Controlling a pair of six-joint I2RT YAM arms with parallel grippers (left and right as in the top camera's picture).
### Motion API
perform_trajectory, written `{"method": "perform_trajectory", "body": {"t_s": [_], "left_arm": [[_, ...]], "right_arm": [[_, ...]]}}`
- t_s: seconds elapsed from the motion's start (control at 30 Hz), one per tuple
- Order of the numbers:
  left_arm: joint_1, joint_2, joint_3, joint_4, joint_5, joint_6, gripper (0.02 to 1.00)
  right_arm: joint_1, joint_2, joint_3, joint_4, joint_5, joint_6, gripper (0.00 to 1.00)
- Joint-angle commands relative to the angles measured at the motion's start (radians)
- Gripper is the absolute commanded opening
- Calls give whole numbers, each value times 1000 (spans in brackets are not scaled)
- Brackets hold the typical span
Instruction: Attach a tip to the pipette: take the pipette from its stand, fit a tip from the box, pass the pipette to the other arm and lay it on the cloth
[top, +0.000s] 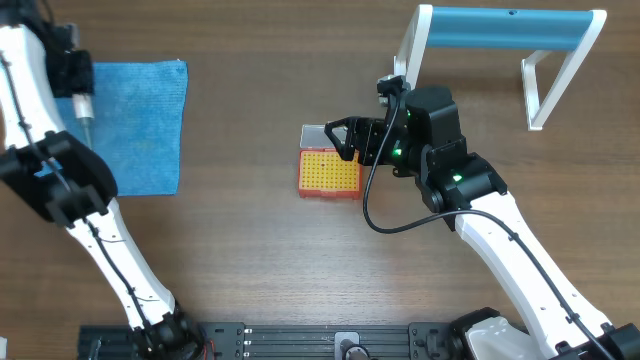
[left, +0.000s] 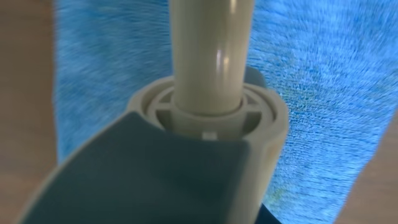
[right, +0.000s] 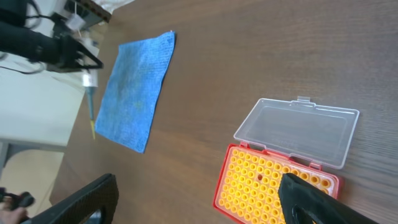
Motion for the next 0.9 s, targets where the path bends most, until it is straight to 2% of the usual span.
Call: {"method": "perform_trajectory", "body": {"t_s": [0.03,0.77,0.8,0.83,0.9], "left_arm": [[-37,95,27,14,-86,103,27],[-34,173,25,40,-60,99,31],[-34,172,25,40,-60,99,215],[-34,172,25,34,-60,98,614],[-34,172,26,12,-60,99,667]], "right_arm": [[2,5,3,11,10,60,838],[2,5,3,26,13,70,844],[2,5,3,25,13,70,844],[2,5,3,25,13,70,847],[2,5,3,25,13,70,844]]}}
